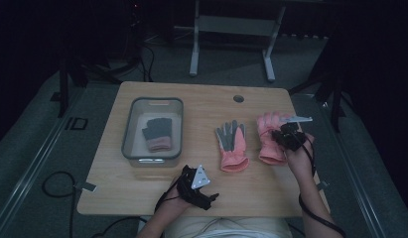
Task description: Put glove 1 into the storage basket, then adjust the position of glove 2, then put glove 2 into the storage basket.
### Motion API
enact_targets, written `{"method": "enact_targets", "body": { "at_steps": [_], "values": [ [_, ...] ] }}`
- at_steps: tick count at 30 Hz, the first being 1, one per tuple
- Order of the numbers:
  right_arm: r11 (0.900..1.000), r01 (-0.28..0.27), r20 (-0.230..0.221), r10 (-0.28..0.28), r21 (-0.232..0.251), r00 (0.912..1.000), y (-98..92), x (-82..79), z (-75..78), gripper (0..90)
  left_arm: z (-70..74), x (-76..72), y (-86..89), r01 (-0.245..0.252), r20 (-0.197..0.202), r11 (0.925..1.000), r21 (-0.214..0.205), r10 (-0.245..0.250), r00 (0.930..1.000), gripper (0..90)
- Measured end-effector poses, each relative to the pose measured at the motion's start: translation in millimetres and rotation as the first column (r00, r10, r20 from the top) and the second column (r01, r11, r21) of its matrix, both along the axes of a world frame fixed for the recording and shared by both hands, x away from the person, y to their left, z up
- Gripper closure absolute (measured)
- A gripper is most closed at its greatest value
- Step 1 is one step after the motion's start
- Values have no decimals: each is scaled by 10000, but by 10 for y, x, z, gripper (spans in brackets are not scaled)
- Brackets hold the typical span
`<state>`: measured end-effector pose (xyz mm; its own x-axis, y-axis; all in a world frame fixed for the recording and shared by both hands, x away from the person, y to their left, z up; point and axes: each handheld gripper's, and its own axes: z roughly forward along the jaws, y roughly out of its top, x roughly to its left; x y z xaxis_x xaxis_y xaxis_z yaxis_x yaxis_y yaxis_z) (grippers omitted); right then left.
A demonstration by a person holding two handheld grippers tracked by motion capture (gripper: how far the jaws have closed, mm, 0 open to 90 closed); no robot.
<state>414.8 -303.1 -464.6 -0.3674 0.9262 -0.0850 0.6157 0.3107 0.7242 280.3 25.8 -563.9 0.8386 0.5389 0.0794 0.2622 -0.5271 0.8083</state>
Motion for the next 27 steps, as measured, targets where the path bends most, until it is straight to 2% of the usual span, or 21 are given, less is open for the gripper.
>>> {"method": "enact_targets", "body": {
  "at_steps": [4, 6, 10, 17, 18, 19, 27],
  "values": [
    [9996, -252, 487, 245, 133, 9985, 94, -39, 238, 857, -7, -3, -9, -3, -7, 10000, 69, 3, 10000, 15],
    [9993, -327, 535, 319, 156, 9981, 110, -41, 272, 857, -7, -4, -11, 5, 7, 9999, 103, -5, 10000, 15],
    [9981, -551, 820, 526, 286, 9952, 220, -76, 451, 857, -2, -2, -5, 0, 6, 9999, 106, 0, 10000, 15],
    [9942, -1003, 1003, 960, 392, 9903, 423, -153, 632, 857, 0, -3, -8, -9, 20, 10000, 69, 8, 10000, 15],
    [9937, -1060, 1045, 1016, 369, 9893, 456, -164, 656, 857, 1, -5, -8, -30, 18, 10000, 45, 30, 10000, 15],
    [9928, -1156, 1149, 1112, 319, 9871, 573, -198, 724, 856, 2, -5, -6, -26, 24, 10000, 50, 26, 10000, 15],
    [9864, -1643, 1164, 1637, -41, 9796, 969, -300, 797, 856, 9, -6, 3, -54, 53, 10000, 79, 53, 10000, 15]
  ]
}}
